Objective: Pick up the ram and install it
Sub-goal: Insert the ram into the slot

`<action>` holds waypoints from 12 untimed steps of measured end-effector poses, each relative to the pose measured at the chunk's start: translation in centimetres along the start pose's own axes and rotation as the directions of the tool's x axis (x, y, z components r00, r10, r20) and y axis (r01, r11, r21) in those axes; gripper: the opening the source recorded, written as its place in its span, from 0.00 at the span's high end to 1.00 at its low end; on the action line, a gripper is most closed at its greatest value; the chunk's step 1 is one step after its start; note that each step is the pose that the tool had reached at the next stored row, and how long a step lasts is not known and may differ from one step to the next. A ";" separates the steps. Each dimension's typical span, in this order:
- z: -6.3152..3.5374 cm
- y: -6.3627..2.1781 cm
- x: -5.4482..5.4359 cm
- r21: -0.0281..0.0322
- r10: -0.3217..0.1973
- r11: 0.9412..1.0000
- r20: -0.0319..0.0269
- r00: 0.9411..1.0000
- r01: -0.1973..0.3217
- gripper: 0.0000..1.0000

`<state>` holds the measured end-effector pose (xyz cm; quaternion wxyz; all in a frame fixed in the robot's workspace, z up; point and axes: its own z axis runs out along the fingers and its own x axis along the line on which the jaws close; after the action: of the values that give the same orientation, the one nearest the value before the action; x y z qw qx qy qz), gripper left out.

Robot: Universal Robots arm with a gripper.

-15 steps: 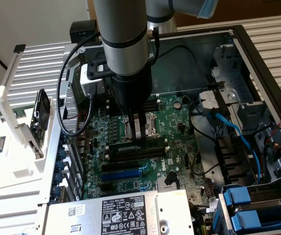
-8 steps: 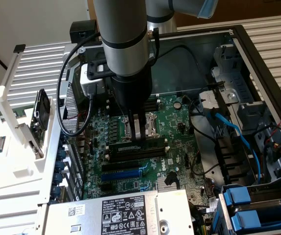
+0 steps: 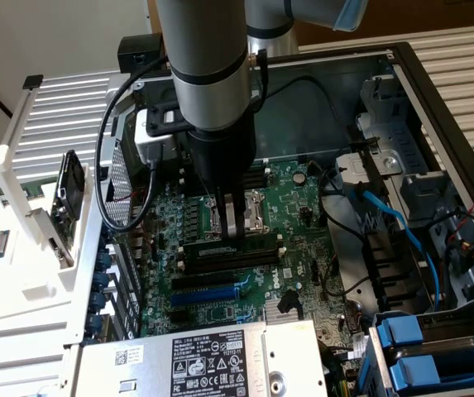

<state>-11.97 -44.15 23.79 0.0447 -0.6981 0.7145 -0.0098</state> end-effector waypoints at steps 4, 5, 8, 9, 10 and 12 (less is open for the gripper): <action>0.07 0.02 0.0 0.000 0.001 1.000 0.003 1.000 -0.001 0.88; 0.08 0.03 0.0 0.000 0.001 1.000 0.004 1.000 -0.001 0.88; 0.09 0.02 0.2 0.000 0.001 1.000 0.005 1.000 -0.001 0.88; 0.09 0.02 0.3 0.000 0.001 1.000 0.006 1.000 -0.001 0.88; 0.09 0.02 0.3 0.000 0.001 1.000 0.007 1.000 -0.001 0.88; 0.10 0.02 0.3 0.000 0.001 1.000 0.008 1.000 -0.001 0.88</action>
<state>-11.99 -44.46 23.67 0.0476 -0.6976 0.7148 -0.0069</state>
